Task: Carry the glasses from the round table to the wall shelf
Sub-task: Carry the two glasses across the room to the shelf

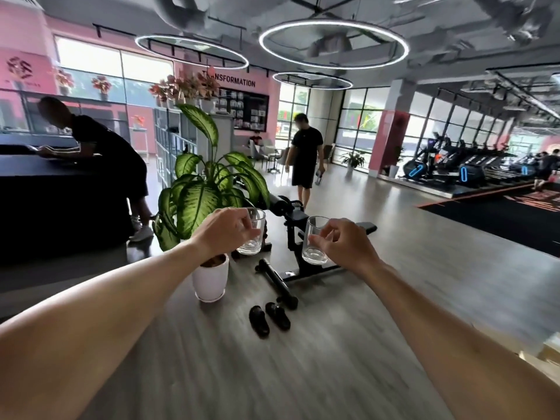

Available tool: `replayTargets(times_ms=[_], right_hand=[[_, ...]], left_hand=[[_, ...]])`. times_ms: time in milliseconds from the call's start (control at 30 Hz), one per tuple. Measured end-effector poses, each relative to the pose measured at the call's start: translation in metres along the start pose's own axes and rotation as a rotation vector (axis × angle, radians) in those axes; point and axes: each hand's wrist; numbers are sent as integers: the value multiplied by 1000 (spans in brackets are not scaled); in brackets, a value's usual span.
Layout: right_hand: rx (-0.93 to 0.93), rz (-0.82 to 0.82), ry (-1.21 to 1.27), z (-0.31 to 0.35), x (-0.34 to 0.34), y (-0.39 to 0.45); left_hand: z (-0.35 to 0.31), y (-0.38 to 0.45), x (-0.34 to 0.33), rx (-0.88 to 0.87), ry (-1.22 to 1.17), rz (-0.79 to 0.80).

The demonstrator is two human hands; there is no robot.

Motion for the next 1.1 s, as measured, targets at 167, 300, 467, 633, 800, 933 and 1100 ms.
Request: replayTargets(times_ms=[167, 300, 467, 633, 800, 933, 1100], right_hand=[[33, -7, 25, 17, -46, 92], [58, 10, 48, 27, -90, 152], [111, 52, 79, 33, -149, 231], [203, 99, 109, 39, -207, 319], [306, 174, 164, 44, -253, 412], [382, 218, 169, 48, -284, 488], [431, 222, 249, 63, -325, 561]], left_hand=[[55, 69, 19, 20, 12, -28], [105, 109, 32, 77, 19, -54], [171, 150, 46, 161, 72, -93], [233, 200, 57, 227, 150, -140], [289, 265, 67, 290, 225, -225], [328, 307, 78, 360, 260, -269], [371, 344, 86, 447, 273, -331]])
Point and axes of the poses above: each hand's wrist, its own y-axis towards the middle knuckle, its own x-axis out of the back of the hand, z = x × y, and after that the axes turned 7 degrees about -y, right-handed
